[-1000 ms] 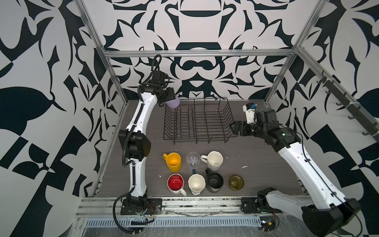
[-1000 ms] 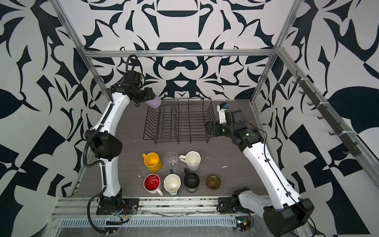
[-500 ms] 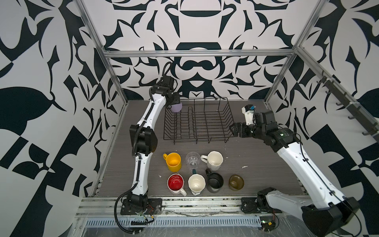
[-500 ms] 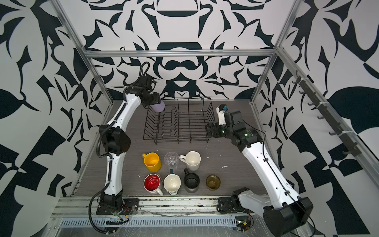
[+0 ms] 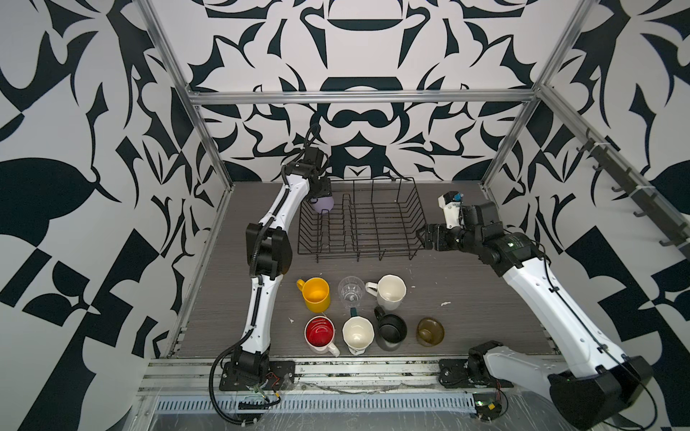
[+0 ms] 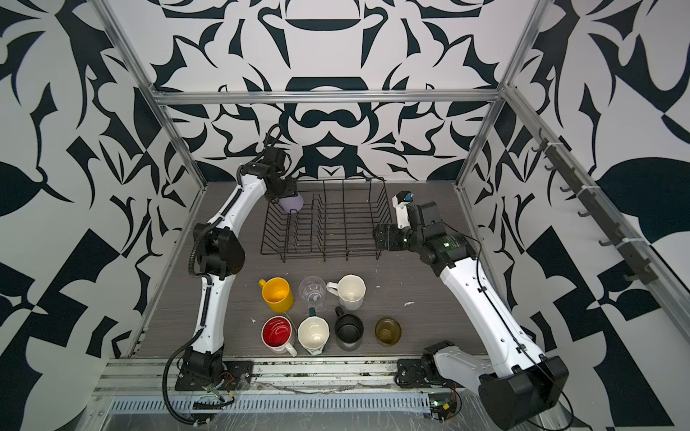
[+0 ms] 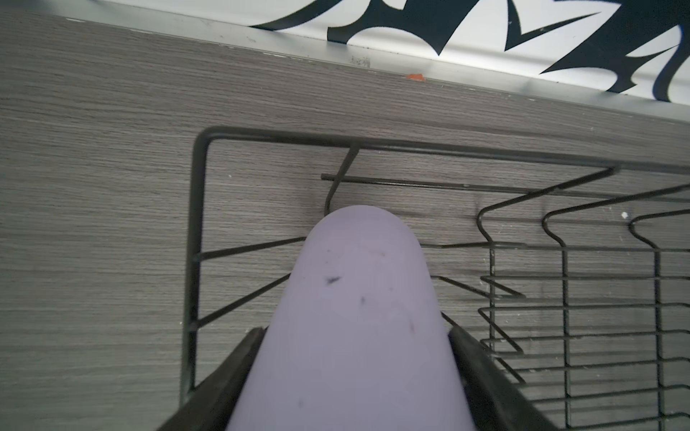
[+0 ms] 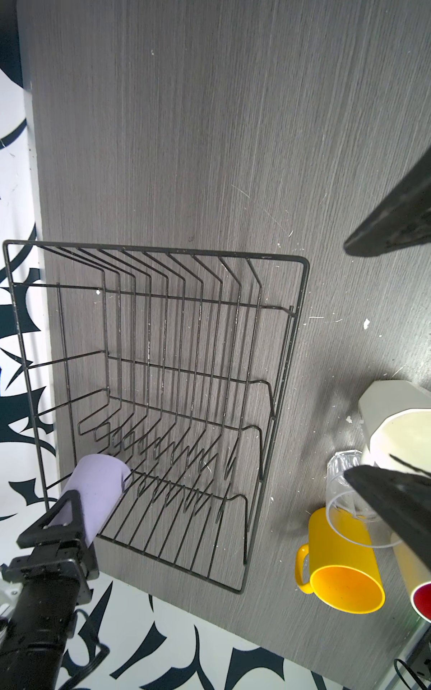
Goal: Load cups into a dish rack
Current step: Place the cup upside down at the dish rack.
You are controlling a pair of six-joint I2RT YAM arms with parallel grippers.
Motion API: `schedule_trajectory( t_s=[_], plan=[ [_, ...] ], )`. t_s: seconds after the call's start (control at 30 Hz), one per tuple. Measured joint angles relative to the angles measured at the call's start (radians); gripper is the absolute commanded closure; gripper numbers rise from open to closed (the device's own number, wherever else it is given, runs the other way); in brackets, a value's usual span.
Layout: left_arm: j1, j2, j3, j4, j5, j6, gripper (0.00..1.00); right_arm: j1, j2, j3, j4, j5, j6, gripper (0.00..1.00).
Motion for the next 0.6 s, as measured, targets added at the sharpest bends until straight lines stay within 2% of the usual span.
schedule_trajectory(
  t_s=[0.07,0.13,0.27,0.37,0.43,0.6],
  plan=[
    [0.000,0.005,0.000,0.004,-0.001,0.002,0.46,0.000,0.002,-0.001,0.003,-0.004,0.002,0.11],
    [-0.001,0.009,0.000,0.005,-0.002,0.004,0.34,0.000,0.004,-0.001,0.003,-0.006,0.004,0.11],
    [-0.001,0.009,0.000,0.008,-0.003,0.011,0.18,0.000,0.012,-0.001,0.004,-0.010,0.006,0.11],
    [-0.001,0.009,0.000,0.011,-0.008,0.016,0.16,0.000,0.018,-0.001,0.004,-0.013,0.008,0.11],
    [-0.001,0.009,-0.001,0.018,-0.009,0.016,0.09,0.000,0.021,-0.001,0.004,-0.015,0.009,0.11],
    [-0.002,0.003,-0.033,0.041,-0.006,0.018,0.04,0.000,0.028,-0.001,0.004,-0.019,0.012,0.12]
  ],
)
